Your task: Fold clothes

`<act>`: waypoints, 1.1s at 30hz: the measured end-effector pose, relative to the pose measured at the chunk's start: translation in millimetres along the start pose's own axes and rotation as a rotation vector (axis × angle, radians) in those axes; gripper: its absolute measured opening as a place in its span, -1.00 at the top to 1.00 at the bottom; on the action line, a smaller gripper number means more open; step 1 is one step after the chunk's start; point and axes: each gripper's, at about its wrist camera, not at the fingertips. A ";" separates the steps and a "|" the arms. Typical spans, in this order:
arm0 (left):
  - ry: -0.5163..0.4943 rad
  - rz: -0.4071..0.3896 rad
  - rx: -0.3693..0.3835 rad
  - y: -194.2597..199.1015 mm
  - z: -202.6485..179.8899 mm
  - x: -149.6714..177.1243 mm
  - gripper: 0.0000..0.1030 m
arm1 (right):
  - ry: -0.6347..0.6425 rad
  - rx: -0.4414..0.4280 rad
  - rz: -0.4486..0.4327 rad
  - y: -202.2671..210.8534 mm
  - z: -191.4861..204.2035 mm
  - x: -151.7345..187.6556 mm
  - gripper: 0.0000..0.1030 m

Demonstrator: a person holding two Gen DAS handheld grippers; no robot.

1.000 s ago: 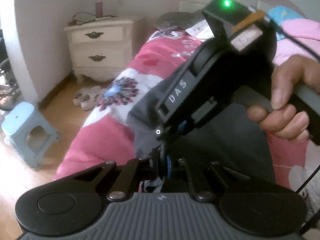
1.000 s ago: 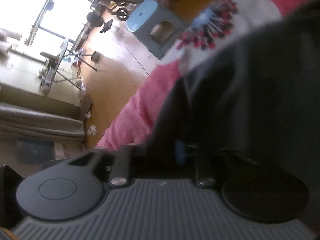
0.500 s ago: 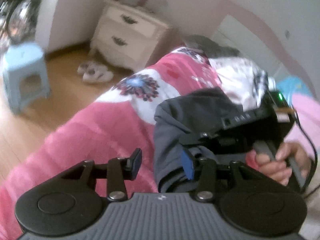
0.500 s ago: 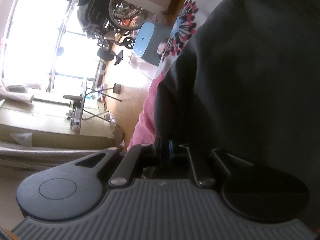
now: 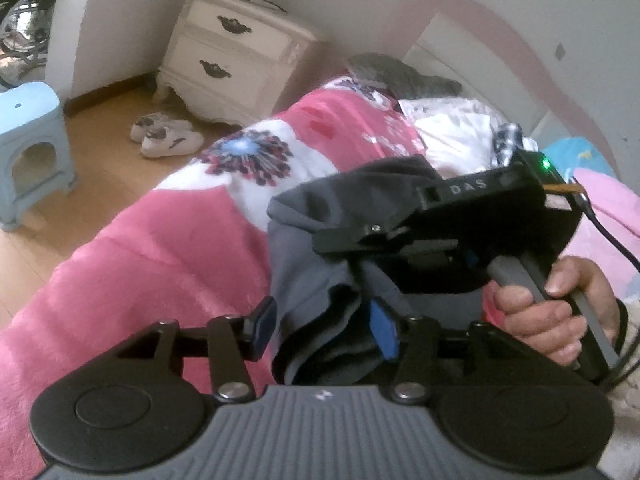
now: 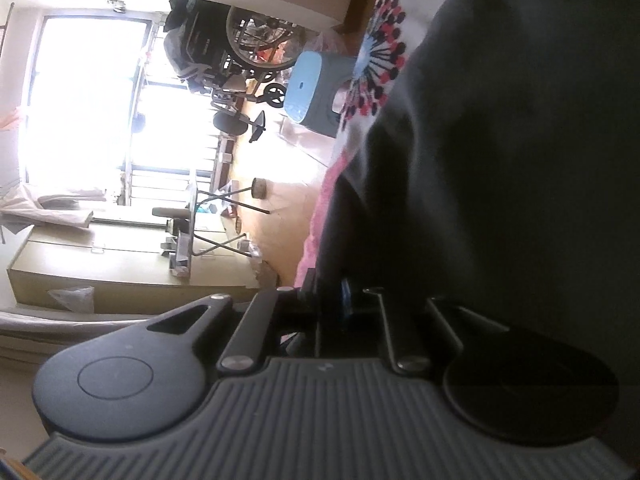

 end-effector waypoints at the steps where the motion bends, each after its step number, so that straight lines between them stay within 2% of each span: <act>1: 0.005 -0.007 -0.004 -0.4 1.3 -0.6 0.04 | 0.003 -0.004 0.000 -0.6 1.8 0.1 0.70; 4: 0.027 -0.016 -0.017 -2.8 7.8 -2.7 0.27 | 0.019 -0.009 -0.001 -1.7 6.9 0.9 0.64; 5: 0.040 -0.020 -0.023 -3.3 10.9 -3.0 0.49 | 0.027 -0.004 -0.002 -0.8 8.1 1.6 0.64; 8: 0.092 -0.031 -0.038 -2.6 20.4 -2.9 0.93 | 0.054 0.019 -0.006 0.4 9.6 3.1 0.64; 10: 0.129 -0.053 -0.061 2.2 26.4 -1.9 0.97 | 0.076 0.039 -0.005 -1.7 11.1 4.0 0.68; 12: 0.184 -0.083 -0.086 10.8 32.9 0.4 0.97 | 0.108 0.064 -0.006 -4.7 14.6 4.8 0.89; 16: 0.340 -0.089 -0.097 20.0 56.5 14.4 0.98 | 0.129 0.061 -0.032 -7.9 21.7 3.9 0.93; 21: 0.423 -0.096 -0.079 19.1 67.2 22.8 0.97 | 0.140 0.067 -0.034 -23.0 29.6 -0.9 0.93; 26: 0.571 -0.100 -0.017 17.7 88.0 27.9 0.94 | 0.123 0.076 -0.007 -47.7 31.2 -2.2 0.81; 30: 0.631 -0.118 0.014 22.0 99.8 33.2 0.93 | 0.158 0.012 -0.080 -27.9 37.2 -0.4 0.56; 33: 0.649 -0.121 0.020 23.8 103.4 35.3 0.86 | 0.202 -0.016 -0.116 -9.1 39.8 -0.1 0.55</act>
Point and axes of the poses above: each gripper's, at about its wrist camera, not at the fingertips, and y roughly against the way its jaws point, z to its left, x to its underside, and after that the axes turned 1 degree about -x, right-handed
